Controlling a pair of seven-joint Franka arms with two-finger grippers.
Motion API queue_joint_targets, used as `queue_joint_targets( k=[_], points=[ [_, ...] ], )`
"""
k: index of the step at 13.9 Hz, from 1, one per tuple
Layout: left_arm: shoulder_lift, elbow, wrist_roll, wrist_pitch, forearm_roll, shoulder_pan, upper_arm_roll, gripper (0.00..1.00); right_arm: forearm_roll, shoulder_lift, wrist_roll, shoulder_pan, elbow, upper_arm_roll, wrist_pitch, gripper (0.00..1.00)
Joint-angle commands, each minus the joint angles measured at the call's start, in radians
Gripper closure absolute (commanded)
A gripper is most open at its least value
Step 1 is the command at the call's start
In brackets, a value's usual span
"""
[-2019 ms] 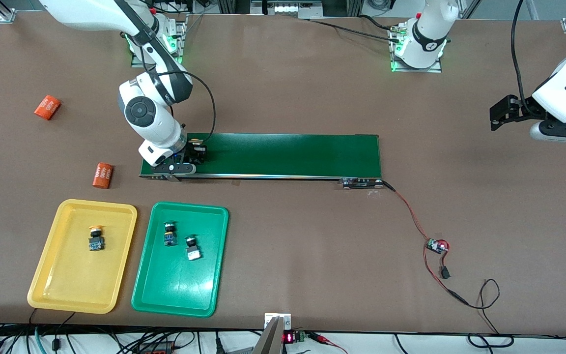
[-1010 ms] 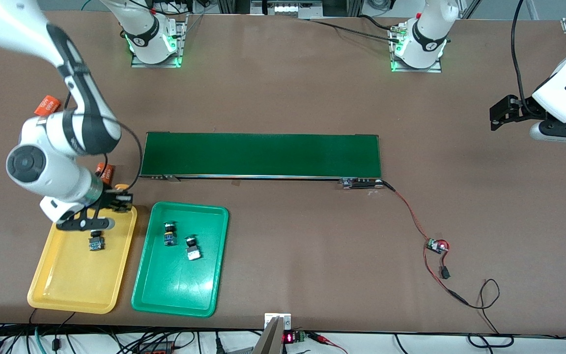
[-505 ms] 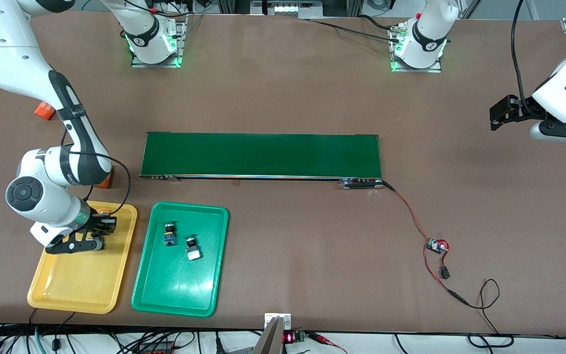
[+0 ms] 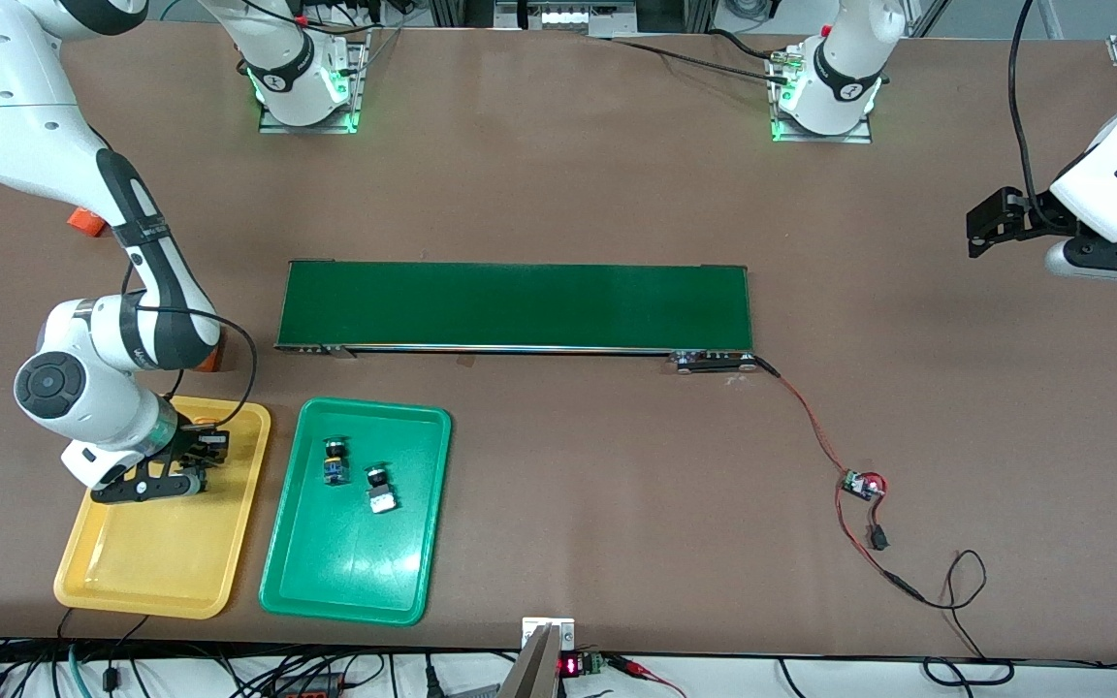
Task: Sort buttons by color to trays
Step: 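Carry the orange-based button into the yellow tray and release it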
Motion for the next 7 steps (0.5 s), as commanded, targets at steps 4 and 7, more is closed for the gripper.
queue_joint_targets(
  k=[4,7],
  points=[
    [0.001,0.008,0.01,-0.013,0.026,-0.002,0.0,0.0,-0.006,0.014,0.008,0.001,0.016,0.006,0.013,0.0],
    [0.001,0.008,0.01,-0.013,0.026,-0.002,0.0,0.0,0.007,-0.055,0.014,0.006,0.001,0.008,-0.041,0.0]
  ],
)
